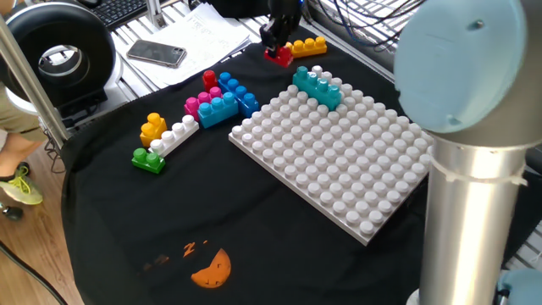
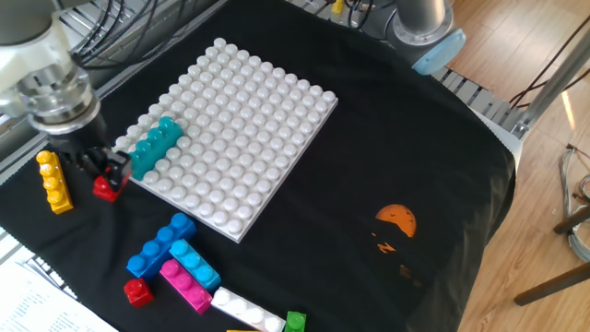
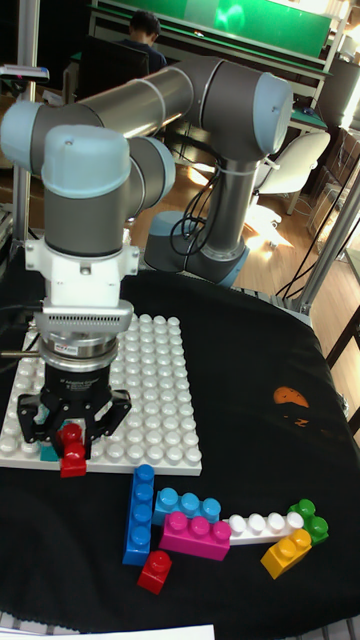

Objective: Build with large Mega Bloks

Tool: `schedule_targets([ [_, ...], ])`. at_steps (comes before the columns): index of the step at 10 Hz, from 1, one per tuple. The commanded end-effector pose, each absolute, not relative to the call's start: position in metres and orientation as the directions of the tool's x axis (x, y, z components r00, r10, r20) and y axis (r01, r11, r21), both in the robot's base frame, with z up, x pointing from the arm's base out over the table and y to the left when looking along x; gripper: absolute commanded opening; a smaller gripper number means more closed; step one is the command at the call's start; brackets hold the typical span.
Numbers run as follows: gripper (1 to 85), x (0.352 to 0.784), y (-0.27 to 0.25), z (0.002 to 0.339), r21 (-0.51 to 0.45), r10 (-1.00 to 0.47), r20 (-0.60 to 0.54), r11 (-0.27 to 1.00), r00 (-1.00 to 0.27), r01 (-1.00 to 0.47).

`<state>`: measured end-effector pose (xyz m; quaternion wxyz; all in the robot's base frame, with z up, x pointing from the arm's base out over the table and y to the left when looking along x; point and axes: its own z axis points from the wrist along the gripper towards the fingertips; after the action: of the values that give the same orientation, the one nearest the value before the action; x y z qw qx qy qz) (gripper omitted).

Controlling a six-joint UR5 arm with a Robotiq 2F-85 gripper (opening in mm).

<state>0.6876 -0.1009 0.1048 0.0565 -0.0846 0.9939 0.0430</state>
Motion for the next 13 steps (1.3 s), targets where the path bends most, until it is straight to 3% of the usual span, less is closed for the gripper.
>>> schedule_targets([
  [1, 5.0, 0.673, -0.086, 0.095, 0.107, -0.079, -0.14, 0.99, -0.987, -0.095],
  [13, 2.3, 0.636, -0.09, 0.069, 0.117, -0.015, -0.106, 0.993, -0.994, -0.028],
])
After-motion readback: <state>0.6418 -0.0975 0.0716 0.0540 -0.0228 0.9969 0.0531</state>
